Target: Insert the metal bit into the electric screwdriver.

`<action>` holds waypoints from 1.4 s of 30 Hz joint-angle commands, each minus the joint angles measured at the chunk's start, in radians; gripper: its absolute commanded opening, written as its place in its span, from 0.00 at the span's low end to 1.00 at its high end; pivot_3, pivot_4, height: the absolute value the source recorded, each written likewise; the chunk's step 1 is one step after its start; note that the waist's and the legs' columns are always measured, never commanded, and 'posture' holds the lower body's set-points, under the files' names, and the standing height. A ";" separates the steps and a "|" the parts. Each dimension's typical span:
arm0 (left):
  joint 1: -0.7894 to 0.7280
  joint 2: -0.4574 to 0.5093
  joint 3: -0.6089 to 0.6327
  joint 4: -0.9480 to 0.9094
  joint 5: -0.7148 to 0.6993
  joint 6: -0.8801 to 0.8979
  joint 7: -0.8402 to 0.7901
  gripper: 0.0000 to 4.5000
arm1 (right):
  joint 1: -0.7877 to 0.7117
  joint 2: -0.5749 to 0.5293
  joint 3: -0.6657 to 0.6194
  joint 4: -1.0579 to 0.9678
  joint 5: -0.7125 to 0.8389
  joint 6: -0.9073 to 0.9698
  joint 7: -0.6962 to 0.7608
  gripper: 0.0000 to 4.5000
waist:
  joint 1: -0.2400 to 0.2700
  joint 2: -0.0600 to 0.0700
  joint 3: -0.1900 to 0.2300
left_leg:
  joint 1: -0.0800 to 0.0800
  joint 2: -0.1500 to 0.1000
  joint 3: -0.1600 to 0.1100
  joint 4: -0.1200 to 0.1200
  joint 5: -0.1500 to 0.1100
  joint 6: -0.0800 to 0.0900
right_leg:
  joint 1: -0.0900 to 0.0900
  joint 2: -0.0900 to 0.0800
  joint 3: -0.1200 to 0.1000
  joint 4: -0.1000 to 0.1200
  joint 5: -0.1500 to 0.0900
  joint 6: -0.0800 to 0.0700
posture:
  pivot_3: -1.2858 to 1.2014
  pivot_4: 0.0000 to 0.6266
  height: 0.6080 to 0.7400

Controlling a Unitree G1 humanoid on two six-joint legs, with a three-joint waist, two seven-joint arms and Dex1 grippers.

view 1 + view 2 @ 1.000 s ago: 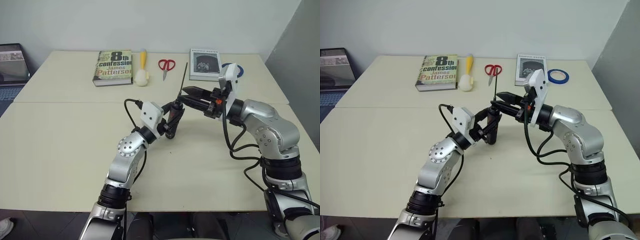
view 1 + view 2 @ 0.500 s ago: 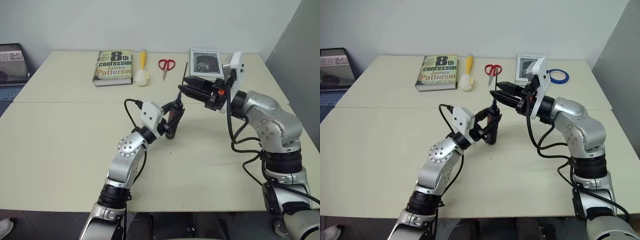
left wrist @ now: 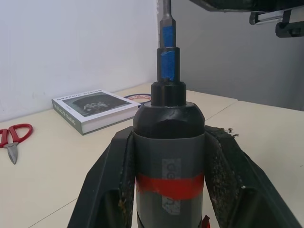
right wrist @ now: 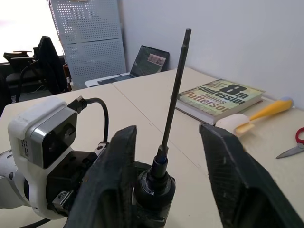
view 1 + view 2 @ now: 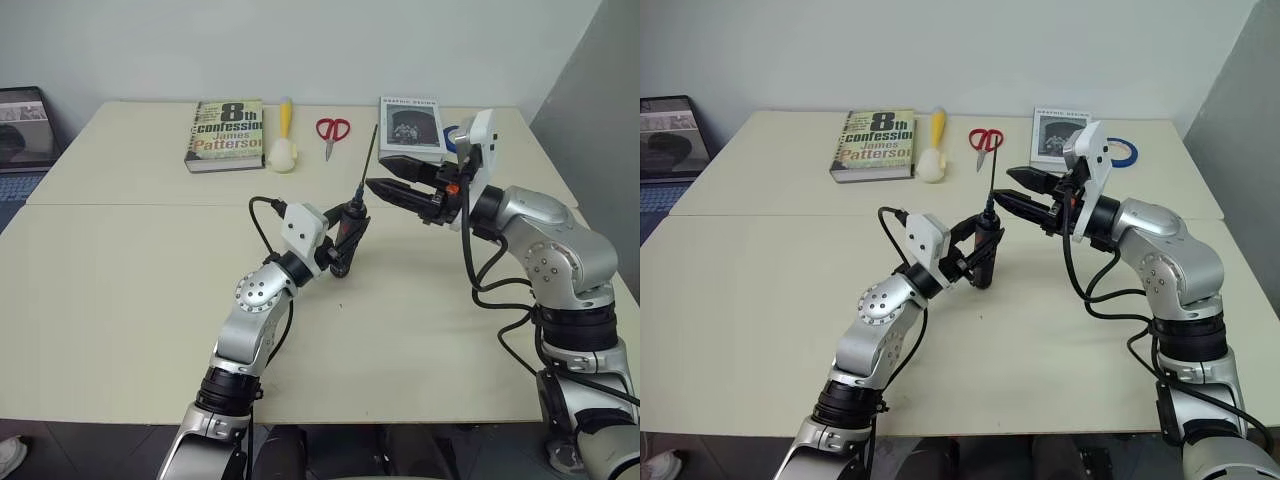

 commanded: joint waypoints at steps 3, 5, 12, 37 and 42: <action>-0.022 0.010 0.016 -0.012 0.016 -0.026 0.010 0.36 | -0.004 -0.031 -0.044 -0.057 0.015 -0.004 -0.004 0.80 | 0.000 0.000 0.000 | 0.000 0.000 0.000 0.000 0.000 0.000 | 0.000 0.000 0.000 0.000 0.000 0.000 | 0.52 0.24 1.00; -0.028 0.012 0.013 -0.023 0.019 -0.025 0.008 0.36 | 0.011 -0.060 -0.061 -0.076 0.020 0.001 0.002 0.91 | 0.000 0.000 0.000 | 0.000 0.000 0.000 0.000 0.000 0.000 | 0.000 0.000 0.000 0.000 0.000 0.000 | 0.52 0.24 1.00; -0.096 0.050 0.008 -0.045 0.066 -0.017 0.009 0.36 | 0.092 -0.174 -0.144 -0.169 0.059 0.048 0.009 0.91 | 0.007 0.000 0.001 | -0.003 0.000 0.000 0.000 0.000 0.000 | -0.002 0.000 0.000 -0.001 0.000 0.000 | 0.52 0.24 1.00; -0.629 0.293 -0.372 0.595 0.443 -0.135 -0.575 0.36 | 0.542 -0.586 -0.305 -0.571 0.084 0.124 0.098 0.91 | 0.026 -0.003 0.002 | -0.017 0.000 0.000 0.002 0.000 0.000 | -0.011 0.000 0.000 -0.007 0.001 0.003 | 0.52 0.24 1.00; -0.672 0.215 -0.408 0.726 0.491 -0.173 -0.592 0.36 | 0.564 -0.608 -0.290 -0.563 0.056 0.112 0.097 0.91 | 0.026 -0.003 0.002 | -0.017 0.000 0.000 0.003 0.000 0.000 | -0.010 0.000 0.000 -0.007 0.002 0.004 | 0.52 0.24 1.00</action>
